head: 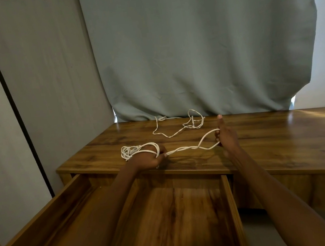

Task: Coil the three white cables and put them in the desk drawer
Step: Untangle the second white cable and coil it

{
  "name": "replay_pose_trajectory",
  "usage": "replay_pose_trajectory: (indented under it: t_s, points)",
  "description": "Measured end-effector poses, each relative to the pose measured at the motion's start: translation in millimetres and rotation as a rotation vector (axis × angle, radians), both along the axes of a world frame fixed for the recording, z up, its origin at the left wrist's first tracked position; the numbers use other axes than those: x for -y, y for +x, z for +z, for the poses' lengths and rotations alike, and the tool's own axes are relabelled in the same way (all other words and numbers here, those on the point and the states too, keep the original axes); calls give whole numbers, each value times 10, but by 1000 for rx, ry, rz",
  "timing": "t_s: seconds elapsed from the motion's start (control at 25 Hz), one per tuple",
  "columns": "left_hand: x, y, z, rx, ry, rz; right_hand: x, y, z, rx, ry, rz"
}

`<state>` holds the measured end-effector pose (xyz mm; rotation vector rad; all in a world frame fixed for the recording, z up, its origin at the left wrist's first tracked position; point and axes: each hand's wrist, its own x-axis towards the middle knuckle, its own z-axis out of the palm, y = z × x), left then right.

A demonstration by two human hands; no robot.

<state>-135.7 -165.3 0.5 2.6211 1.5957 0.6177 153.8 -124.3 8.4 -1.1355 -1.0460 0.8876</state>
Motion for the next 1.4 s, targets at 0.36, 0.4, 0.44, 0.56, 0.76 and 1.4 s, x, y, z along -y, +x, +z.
replay_pose_trajectory:
  t_s: [0.36,0.4,0.44,0.56,0.76,1.4]
  points:
    - [-22,292,-60,867,-406,-12,97,-235,-183,-171,30,133]
    - [-50,336,-70,976,-430,6,125,-281,-239,-125,14,146]
    - [-63,374,-73,1084,-448,14,188,-340,-282,-43,2,199]
    - [-112,426,-91,1284,-493,40,398,-564,-378,312,3,434]
    - [-133,440,-197,1417,-503,62,427,-798,-339,745,73,274]
    - [-8,247,-141,1513,-422,-81,135,-233,-373,925,357,99]
